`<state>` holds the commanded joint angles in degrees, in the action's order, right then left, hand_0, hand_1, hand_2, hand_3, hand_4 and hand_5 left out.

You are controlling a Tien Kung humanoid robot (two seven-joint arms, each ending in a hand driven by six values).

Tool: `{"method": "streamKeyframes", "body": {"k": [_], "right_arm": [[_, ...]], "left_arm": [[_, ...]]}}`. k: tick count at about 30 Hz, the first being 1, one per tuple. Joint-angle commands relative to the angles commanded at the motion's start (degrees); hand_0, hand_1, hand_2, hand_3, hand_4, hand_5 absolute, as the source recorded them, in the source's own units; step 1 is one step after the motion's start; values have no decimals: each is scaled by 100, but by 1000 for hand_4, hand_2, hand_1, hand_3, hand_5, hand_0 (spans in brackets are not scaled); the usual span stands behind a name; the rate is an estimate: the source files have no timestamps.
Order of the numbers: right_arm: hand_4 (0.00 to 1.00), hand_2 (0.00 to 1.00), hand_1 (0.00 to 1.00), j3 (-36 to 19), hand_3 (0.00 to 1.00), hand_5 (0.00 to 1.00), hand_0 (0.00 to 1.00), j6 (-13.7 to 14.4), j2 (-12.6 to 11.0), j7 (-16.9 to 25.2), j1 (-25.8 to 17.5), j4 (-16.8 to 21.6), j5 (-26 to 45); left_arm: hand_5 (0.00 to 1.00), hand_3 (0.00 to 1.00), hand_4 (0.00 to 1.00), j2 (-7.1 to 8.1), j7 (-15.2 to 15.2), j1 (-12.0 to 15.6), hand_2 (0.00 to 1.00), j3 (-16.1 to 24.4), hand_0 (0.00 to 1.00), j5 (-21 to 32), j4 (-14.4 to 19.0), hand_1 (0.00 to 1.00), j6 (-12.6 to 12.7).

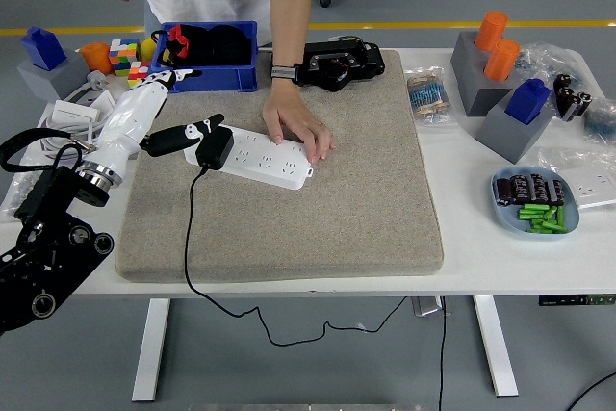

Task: Press the white button,pick up the black plug,place it near the board,insert it into the board

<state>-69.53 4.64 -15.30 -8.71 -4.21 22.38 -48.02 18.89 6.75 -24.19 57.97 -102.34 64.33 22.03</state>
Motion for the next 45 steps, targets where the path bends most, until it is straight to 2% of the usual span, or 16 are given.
{"method": "streamKeyframes", "body": {"k": [8, 13, 18, 22, 29, 36, 45], "right_arm": [[661, 666, 673, -55, 615, 372, 711, 4, 2, 3, 59, -18, -21], [661, 666, 674, 169, 615, 370, 711, -32, 6, -25, 398, -80, -5], [661, 667, 674, 268, 615, 370, 711, -3, -98, -4, 398, -6, 4], [661, 667, 674, 27, 615, 370, 711, 5, -87, -14, 186, -19, -57], [661, 667, 674, 75, 615, 370, 712, -16, -74, -27, 198, -15, -57], [662, 668, 674, 40, 616, 371, 711, -19, -84, -40, 142, -21, -62], [663, 667, 675, 21, 617, 371, 711, -32, -61, -46, 103, -18, -66]], "left_arm": [[753, 839, 861, 78, -188, 254, 879, 846, 930, -209, 106, 939, -217], [751, 835, 860, 80, -188, 244, 876, 1257, 929, -215, 142, 936, -232], [754, 831, 860, 114, -193, 398, 879, 1269, 929, -228, 174, 939, -240], [754, 831, 860, -30, -214, 612, 879, 1376, 929, -266, 216, 939, -257], [750, 828, 856, -31, -256, 664, 878, 1564, 928, -333, 314, 936, -294], [748, 822, 854, -118, -315, 829, 877, 1912, 930, -419, 413, 935, -370], [748, 815, 852, -227, -387, 1021, 875, 2067, 933, -476, 412, 935, -441]]}}
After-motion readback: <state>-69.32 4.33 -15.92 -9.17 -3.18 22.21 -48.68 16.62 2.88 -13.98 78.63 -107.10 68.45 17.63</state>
